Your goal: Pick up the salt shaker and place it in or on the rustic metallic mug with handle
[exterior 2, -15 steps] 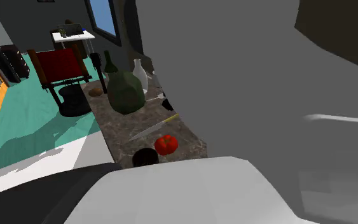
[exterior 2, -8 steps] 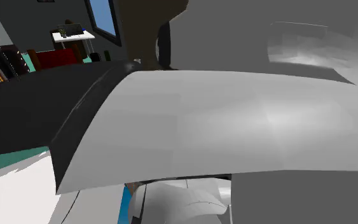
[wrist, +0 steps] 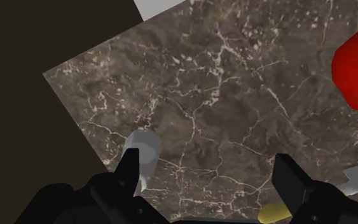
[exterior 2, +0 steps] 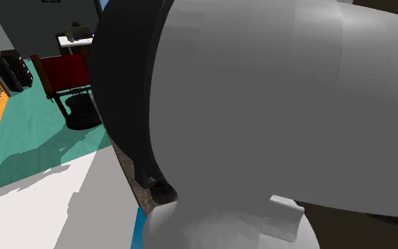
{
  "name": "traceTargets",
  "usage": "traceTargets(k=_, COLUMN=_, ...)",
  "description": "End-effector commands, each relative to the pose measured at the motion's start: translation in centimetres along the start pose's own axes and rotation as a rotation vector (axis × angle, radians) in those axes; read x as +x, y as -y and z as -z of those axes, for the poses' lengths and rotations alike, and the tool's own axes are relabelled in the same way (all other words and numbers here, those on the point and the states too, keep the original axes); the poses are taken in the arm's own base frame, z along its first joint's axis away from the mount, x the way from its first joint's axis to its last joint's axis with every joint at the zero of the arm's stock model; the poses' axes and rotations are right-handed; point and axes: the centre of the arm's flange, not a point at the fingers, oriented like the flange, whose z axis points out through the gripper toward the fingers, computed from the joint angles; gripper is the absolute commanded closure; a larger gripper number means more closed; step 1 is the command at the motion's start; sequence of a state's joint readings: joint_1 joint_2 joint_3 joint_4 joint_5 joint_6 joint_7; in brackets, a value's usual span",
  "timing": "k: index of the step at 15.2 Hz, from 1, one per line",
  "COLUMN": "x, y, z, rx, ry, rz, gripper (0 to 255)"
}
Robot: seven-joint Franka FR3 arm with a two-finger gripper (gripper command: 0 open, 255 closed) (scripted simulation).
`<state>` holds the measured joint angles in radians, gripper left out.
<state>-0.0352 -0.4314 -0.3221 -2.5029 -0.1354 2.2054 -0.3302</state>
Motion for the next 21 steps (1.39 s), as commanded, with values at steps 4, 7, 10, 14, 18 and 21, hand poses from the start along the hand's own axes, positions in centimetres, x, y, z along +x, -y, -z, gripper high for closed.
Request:
traceTargets(k=4, x=2.5, y=-4.2, z=-4.0, rx=0.002, ry=-0.055, rz=0.031, gripper=0)
traceTargets(k=7, x=4.1, y=-6.5, z=-6.4, rx=0.005, ry=-0.086, rz=0.048, gripper=0)
traceTargets(k=10, x=4.8, y=-7.3, z=-8.2, rx=0.006, ry=-0.096, rz=0.054, gripper=0)
traceTargets(k=14, x=5.0, y=-7.3, z=-10.3, rx=0.006, ry=-0.096, rz=0.054, gripper=0)
traceTargets(k=18, x=5.1, y=-7.3, z=-11.2, rx=0.006, ry=-0.096, rz=0.054, gripper=0)
traceTargets(k=21, x=5.1, y=-7.3, z=-11.2, rx=0.006, ry=-0.096, rz=0.054, gripper=0)
